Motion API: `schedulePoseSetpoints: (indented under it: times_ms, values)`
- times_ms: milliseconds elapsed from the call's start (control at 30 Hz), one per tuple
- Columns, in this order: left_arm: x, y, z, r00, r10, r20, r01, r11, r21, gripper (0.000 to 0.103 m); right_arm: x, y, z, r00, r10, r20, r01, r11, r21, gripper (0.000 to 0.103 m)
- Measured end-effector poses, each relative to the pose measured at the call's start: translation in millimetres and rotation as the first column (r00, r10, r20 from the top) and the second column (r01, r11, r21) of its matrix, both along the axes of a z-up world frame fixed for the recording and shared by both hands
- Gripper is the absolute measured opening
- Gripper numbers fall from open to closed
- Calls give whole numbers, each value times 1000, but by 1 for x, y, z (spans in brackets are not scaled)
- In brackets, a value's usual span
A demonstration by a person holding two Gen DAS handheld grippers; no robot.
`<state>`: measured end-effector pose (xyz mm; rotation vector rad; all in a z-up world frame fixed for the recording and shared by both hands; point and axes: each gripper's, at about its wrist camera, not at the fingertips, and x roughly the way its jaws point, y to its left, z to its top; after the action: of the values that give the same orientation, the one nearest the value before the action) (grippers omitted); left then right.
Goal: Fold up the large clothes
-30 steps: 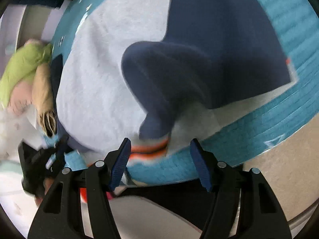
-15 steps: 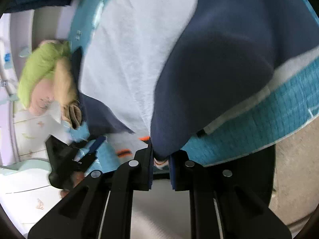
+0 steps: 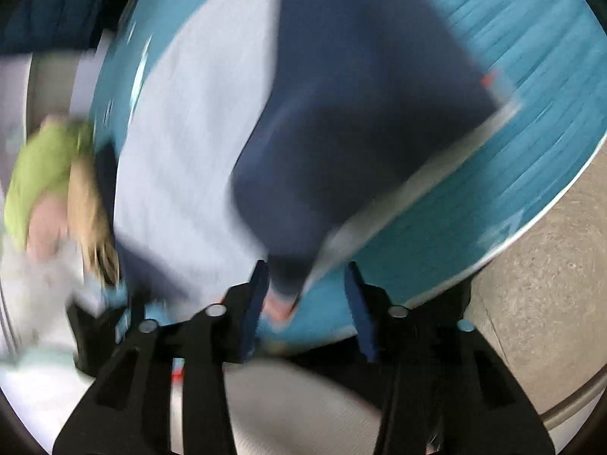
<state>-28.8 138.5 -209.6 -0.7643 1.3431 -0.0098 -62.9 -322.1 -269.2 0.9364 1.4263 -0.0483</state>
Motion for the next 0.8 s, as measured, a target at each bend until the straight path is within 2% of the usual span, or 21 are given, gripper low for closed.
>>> schedulePoseSetpoints:
  times_ms: [67, 133, 167, 200, 300, 333, 367, 400, 433, 467, 500, 533, 567, 667, 700, 733, 800]
  values:
    - [-4, 4, 6, 1000, -1, 3, 1, 1000, 0, 7, 5, -8, -10, 999, -48, 14, 48, 998, 38, 45]
    - [-6, 5, 13, 1000, -14, 20, 13, 1000, 15, 7, 8, -12, -17, 998, -66, -6, 67, 997, 37, 34]
    - [-7, 5, 14, 1000, -15, 21, 15, 1000, 19, 7, 8, -11, -13, 998, -56, 1, 56, 998, 9, 28]
    - [-8, 8, 14, 1000, -8, 13, 8, 1000, 16, 7, 8, -10, -3, 998, -43, 39, 45, 998, -33, 9]
    - [-16, 13, 10, 1000, 5, 1, -5, 1000, 10, 7, -3, -19, 31, 987, -80, 139, 87, 995, -40, 5]
    - [-15, 9, 8, 1000, 1, -3, -1, 1000, 21, 7, -8, -24, 37, 987, -68, 146, 80, 994, -78, 3]
    - [-17, 7, 3, 1000, -13, -14, 14, 999, 45, 7, -11, -27, 39, 990, -42, 133, 60, 989, -133, 3]
    - [-16, 3, -4, 999, -32, -31, 34, 998, 58, 8, -12, -29, 32, 998, -13, 60, 27, 969, -246, 3]
    - [-15, 0, -8, 998, -41, -45, 44, 997, 65, 8, -15, -32, 19, 1000, -11, -28, 1, 947, -320, 7]
    - [-13, -2, -13, 996, -58, -74, 64, 996, 68, 8, -20, -38, 3, 993, -20, -113, -17, 949, -314, 7]
    - [-12, -4, -15, 991, -92, -101, 99, 993, 63, 10, -29, -45, -7, 989, -38, -143, 6, 976, -219, 7]
    - [-11, -8, -14, 983, -138, -123, 145, 988, 54, 13, -35, -49, -2, 991, -56, -118, 37, 986, -163, 7]
    - [-13, -12, -6, 976, -182, -120, 189, 981, 47, 14, -37, -50, 8, 995, -52, -86, 38, 986, -160, 7]
    - [-24, -14, 35, 963, -271, 0, 270, 957, 107, 14, -31, -49, 57, 996, 6, 90, 20, 960, -279, 7]
    - [-23, -13, 46, 960, -278, 35, 270, 953, 136, 14, -21, -44, 72, 985, 46, 165, 2, 961, -277, 7]
    - [-18, -12, 56, 961, -264, 81, 247, 953, 174, 14, -8, -34, 76, 979, 68, 193, -14, 964, -266, 7]
    - [-6, -9, 57, 964, -237, 118, 209, 956, 207, 14, 17, -20, 75, 965, 148, 218, -88, 961, -261, 7]
